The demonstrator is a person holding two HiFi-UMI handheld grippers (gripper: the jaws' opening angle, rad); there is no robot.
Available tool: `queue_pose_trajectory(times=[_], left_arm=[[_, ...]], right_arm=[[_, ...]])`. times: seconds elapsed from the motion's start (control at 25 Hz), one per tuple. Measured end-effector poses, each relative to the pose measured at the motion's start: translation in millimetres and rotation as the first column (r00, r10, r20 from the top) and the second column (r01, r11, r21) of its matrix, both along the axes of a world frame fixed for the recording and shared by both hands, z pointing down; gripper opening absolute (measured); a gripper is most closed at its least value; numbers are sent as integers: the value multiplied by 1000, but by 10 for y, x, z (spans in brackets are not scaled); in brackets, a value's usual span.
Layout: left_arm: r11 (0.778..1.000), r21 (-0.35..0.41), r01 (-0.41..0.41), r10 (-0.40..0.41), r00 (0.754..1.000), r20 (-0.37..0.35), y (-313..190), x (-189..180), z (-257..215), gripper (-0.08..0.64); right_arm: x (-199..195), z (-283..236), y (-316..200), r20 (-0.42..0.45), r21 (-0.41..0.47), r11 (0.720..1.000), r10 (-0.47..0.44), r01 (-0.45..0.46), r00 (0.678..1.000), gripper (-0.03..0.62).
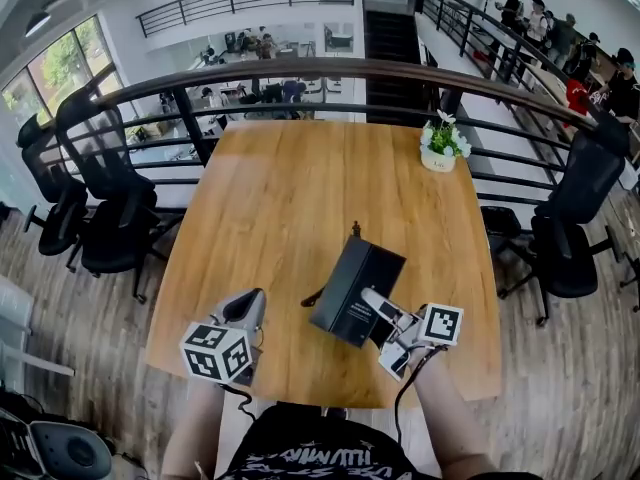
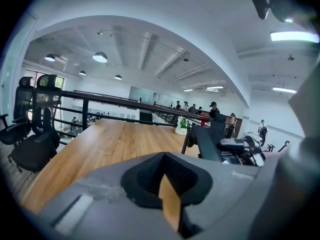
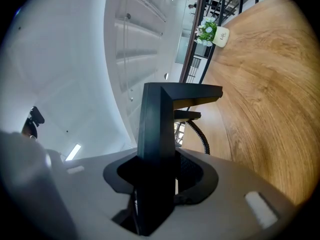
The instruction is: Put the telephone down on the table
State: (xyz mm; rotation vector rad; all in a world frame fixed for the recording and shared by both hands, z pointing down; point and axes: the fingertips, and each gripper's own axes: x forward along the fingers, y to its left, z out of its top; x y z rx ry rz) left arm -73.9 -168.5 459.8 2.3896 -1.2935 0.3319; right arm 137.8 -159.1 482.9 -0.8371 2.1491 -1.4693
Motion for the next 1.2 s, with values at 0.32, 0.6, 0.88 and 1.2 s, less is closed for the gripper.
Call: queue_pose_trajectory(times=[0.32,0.6,0.88,1.2], left_arm=[[999,20,-36,36,999,-1,-525,26,-13,2],[998,34,-52,52,999,-2,-989,2,-130,2],[998,32,-54,54,999,-2,-1422,-2,-127,2],[999,-8,-46,46,999,6,-1811,54,98,2]], right_arm=[[11,94,-428,-16,-18,1000,14,-14,1000,161],[-6,100,-855,-20,-27,1000,-7,6,1000,161],[-15,160,-1316,-50,-31,999,-39,37,998,161],[45,329,-1918,-105,-36,992,-121,118,987,161]])
